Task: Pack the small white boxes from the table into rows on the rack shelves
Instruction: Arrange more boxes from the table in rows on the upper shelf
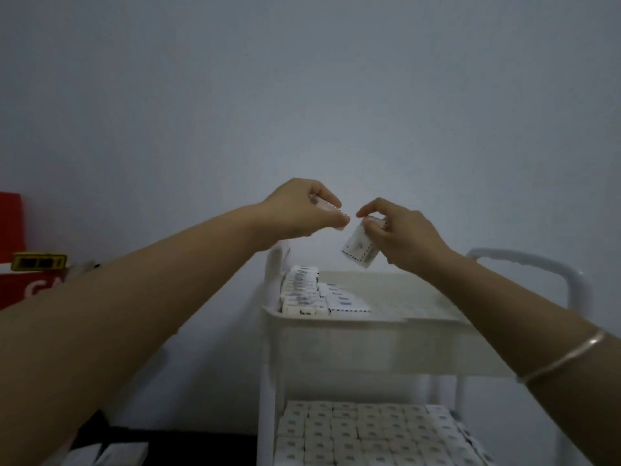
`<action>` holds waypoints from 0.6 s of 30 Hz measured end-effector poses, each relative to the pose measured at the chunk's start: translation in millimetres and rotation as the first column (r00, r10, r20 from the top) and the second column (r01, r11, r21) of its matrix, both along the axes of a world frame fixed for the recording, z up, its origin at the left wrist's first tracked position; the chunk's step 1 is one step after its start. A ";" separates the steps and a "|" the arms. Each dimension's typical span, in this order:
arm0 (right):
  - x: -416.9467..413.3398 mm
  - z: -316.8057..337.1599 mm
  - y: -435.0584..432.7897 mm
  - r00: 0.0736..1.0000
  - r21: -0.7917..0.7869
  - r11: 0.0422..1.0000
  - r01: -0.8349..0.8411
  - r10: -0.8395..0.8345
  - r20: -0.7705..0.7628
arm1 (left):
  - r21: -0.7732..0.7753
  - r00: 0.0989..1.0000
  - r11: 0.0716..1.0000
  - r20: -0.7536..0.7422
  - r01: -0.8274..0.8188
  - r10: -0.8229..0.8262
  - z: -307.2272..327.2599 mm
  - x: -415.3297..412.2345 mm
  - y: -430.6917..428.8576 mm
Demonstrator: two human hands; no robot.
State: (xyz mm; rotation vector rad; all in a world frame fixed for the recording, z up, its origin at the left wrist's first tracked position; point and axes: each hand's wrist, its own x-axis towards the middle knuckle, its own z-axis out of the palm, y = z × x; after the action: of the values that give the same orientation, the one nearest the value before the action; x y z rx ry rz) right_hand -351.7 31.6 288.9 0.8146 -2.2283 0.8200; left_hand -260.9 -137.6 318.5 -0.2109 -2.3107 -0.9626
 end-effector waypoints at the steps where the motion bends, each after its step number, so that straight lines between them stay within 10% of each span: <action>1: -6.5 1.9 -6.0 1.000 0.013 1.000 0.020 -0.020 0.004 | -0.008 1.000 1.000 -0.003 0.001 -0.001 1.9 -7.3 -2.0; 18: -49.4 -28.4 -28.7 0.854 0.081 0.930 -0.358 0.290 0.432 | -0.103 0.979 0.989 0.164 -0.104 0.120 0.5 -85.3 -8.3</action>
State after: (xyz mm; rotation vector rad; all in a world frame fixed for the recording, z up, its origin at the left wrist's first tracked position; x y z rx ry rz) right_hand -401.1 3.0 260.4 1.2161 -2.5931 1.0655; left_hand -346.2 -145.8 319.0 -0.0368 -2.4973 -0.8447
